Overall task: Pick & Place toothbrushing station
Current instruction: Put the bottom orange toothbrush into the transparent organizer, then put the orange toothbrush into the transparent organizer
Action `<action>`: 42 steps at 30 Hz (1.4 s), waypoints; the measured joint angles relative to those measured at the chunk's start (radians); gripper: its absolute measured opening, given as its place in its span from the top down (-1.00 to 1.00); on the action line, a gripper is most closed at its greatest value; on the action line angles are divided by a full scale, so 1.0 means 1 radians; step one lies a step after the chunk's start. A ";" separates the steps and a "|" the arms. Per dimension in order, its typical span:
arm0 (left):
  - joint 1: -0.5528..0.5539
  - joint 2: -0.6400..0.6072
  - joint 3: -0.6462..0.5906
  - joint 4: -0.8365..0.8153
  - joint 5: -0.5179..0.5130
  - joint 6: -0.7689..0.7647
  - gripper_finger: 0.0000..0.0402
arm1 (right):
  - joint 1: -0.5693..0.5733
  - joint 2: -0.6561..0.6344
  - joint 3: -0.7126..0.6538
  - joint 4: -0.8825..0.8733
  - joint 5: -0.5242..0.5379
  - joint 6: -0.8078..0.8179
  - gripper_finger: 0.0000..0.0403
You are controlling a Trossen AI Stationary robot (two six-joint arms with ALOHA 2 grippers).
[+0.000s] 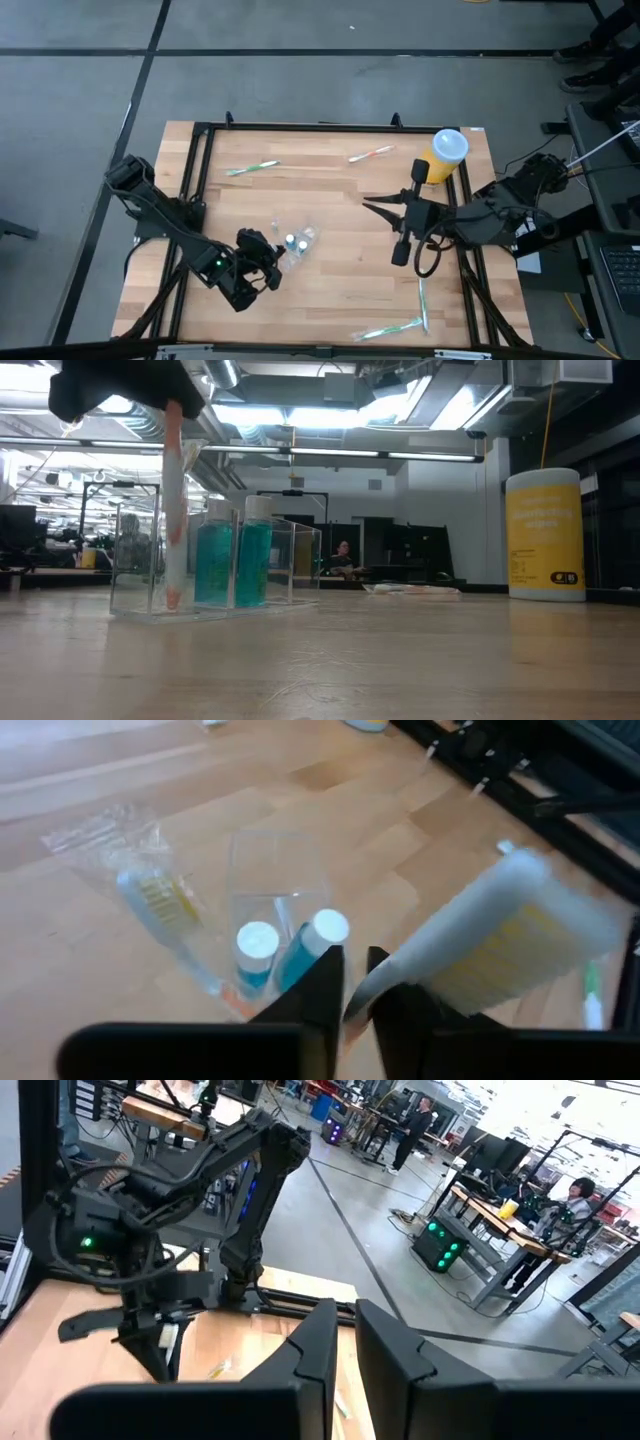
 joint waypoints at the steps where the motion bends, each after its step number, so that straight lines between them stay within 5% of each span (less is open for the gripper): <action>1: 0.003 0.004 0.000 0.002 0.005 0.000 0.70 | 0.005 -0.003 0.000 0.000 0.007 0.000 0.79; 12: 0.012 -0.041 0.040 -0.010 -0.072 0.090 -0.19 | 0.048 -0.041 0.000 -0.123 0.051 0.093 0.79; 23: 0.016 -0.249 0.186 0.081 -0.388 0.480 -0.17 | 0.048 -0.050 -0.006 -0.724 -0.043 0.542 0.79; 26: 0.034 -0.319 0.193 0.173 -0.337 0.749 -0.14 | 0.021 -0.079 -0.090 -0.743 -0.055 0.550 0.79; 30: 0.089 -0.348 0.190 0.237 -0.224 0.917 -0.08 | -0.050 -0.157 -0.336 -0.641 -0.196 0.545 0.79; 36: 0.116 -0.380 0.191 0.581 -0.154 1.276 -0.03 | -0.262 -0.209 -0.744 -0.051 -0.648 0.509 0.79; 39: 0.115 -0.386 0.191 0.665 -0.109 1.403 -0.04 | -0.370 -0.155 -0.823 0.194 -0.813 0.497 0.79; 42: 0.113 -0.391 0.191 0.686 -0.110 1.455 -0.04 | -0.440 -0.074 -0.771 0.255 -0.861 0.367 0.79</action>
